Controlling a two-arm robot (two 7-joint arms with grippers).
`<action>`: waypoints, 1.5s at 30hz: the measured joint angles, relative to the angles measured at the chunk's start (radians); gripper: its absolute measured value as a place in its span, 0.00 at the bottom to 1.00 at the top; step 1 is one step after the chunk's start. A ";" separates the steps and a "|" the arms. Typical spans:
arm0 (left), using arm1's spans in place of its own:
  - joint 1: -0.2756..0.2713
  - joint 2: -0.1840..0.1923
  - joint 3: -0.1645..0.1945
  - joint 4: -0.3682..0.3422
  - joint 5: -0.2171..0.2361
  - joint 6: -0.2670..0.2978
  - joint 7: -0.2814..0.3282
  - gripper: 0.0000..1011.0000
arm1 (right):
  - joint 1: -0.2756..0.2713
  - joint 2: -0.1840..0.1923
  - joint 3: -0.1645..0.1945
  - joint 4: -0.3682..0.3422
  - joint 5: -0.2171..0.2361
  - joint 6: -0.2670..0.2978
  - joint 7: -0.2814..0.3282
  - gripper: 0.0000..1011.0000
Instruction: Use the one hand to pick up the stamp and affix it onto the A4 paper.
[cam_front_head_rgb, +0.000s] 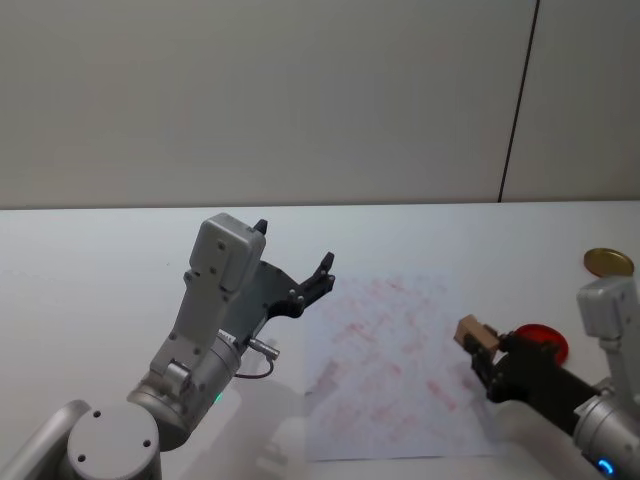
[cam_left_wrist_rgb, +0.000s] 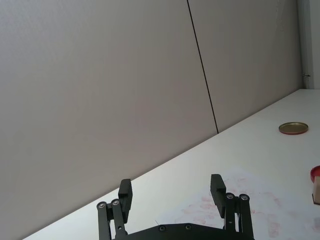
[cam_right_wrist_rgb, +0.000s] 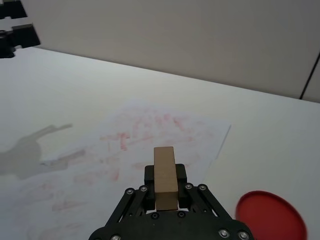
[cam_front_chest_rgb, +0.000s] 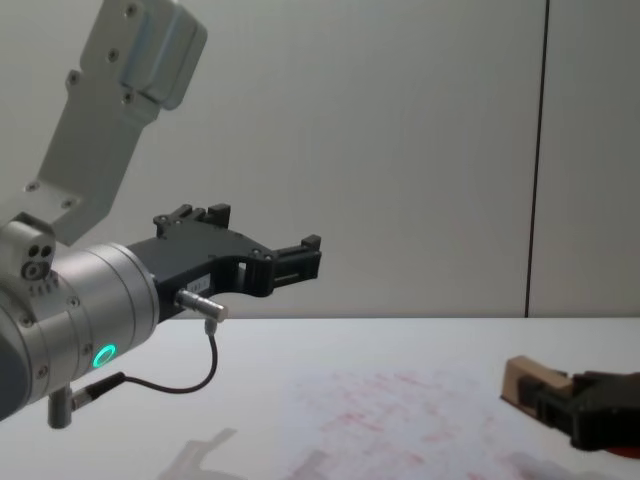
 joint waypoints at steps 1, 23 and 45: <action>0.000 0.000 0.000 0.000 0.000 0.000 0.000 0.98 | -0.002 0.000 -0.002 -0.003 0.001 0.003 0.004 0.22; 0.000 0.000 0.000 0.000 0.000 0.000 0.000 0.98 | -0.043 0.011 -0.037 -0.036 -0.014 0.052 0.101 0.22; 0.000 0.000 0.000 0.000 0.000 0.000 0.000 0.98 | -0.043 0.024 -0.048 -0.033 -0.033 0.074 0.161 0.22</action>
